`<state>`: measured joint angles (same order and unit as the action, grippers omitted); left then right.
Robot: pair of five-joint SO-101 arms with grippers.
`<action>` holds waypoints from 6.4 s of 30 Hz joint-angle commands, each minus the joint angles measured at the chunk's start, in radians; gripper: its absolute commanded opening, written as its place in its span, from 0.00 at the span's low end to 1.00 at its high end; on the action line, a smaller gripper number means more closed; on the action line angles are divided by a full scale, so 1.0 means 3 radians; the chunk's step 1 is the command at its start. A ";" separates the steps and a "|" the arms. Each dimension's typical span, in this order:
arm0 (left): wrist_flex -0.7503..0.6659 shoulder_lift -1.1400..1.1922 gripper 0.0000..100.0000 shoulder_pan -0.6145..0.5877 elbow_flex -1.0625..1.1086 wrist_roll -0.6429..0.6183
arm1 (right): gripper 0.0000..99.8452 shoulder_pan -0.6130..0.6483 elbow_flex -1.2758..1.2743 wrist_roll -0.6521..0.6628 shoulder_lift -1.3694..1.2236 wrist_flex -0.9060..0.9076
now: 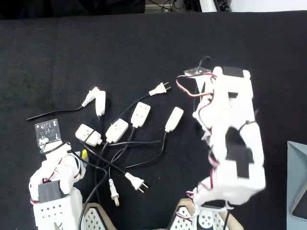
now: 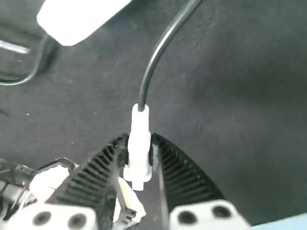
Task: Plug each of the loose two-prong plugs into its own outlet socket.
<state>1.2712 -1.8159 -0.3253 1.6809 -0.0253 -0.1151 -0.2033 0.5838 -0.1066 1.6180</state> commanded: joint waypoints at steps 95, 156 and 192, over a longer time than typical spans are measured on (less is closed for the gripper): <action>-0.1437 -0.0020 0.23 0.1194 -0.0877 0.0486 | 0.01 0.2153 -0.3271 -0.1366 0.4452 -0.2772; -0.1125 0.6818 0.29 0.1987 -0.4836 0.0875 | 0.01 0.0450 -0.2949 -0.1652 0.3128 -0.2818; -0.1151 0.5749 0.31 0.2105 -0.3578 0.2608 | 0.01 0.0690 -0.2959 -0.1652 0.3128 -0.2818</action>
<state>0.9352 -0.0407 0.3038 0.6038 0.7495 0.0767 -1.0932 0.0974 0.8263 0.7910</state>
